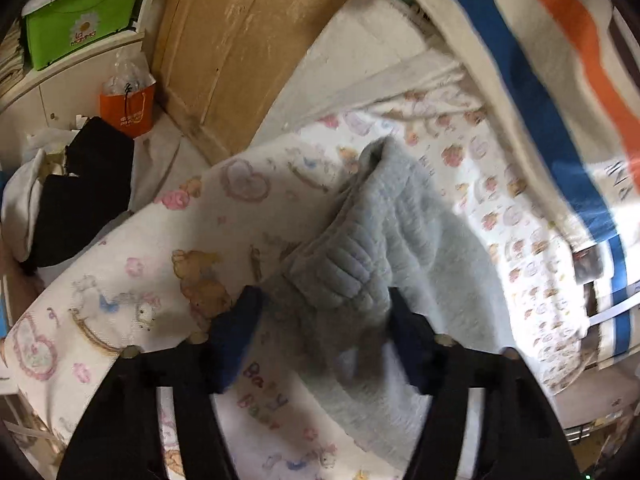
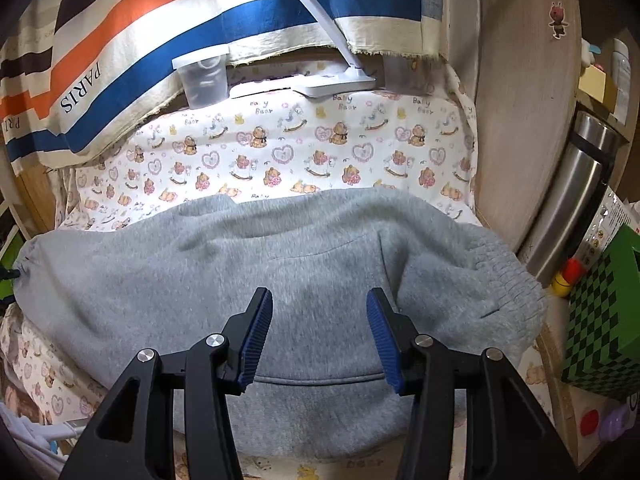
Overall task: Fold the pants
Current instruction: 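Grasp the ribbed cuff with the left tool and lift it off the bundle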
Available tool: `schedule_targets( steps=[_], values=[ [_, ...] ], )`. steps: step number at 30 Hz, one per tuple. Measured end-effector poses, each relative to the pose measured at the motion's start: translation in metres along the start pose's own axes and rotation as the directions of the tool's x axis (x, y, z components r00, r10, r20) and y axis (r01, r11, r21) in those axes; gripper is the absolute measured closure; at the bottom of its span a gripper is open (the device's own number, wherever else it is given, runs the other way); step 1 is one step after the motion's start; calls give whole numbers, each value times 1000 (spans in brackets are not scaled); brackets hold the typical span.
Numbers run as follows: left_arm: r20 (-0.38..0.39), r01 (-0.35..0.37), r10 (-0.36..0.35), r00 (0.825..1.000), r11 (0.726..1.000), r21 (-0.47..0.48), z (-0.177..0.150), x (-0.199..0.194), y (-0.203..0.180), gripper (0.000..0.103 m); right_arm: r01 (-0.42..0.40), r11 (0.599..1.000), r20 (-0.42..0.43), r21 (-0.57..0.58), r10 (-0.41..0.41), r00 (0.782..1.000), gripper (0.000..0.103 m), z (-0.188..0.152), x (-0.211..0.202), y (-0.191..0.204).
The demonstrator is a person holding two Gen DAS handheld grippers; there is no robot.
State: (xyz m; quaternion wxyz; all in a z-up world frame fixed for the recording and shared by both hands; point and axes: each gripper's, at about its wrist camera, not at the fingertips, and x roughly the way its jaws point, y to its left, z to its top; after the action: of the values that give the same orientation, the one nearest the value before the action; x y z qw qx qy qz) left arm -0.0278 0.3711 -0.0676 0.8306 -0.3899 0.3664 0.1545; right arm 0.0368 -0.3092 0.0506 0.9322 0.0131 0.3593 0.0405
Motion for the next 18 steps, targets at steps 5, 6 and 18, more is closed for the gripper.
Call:
schedule_targets(
  steps=[5,6,18],
  values=[
    [19,-25,25,1000,999,20,-1,1,-4,44,-11,1000,-6,-1,11,1000,52,-1,0,2],
    [24,-39,38,999,999,26,-3,0,-5,48,-11,1000,-8,-3,11,1000,52,-2,1,3],
    [190,-189,129,973,922,338,-20,-43,-82,71,-2,999,-17,35,3,1000,52,-6,3,-12]
  ],
)
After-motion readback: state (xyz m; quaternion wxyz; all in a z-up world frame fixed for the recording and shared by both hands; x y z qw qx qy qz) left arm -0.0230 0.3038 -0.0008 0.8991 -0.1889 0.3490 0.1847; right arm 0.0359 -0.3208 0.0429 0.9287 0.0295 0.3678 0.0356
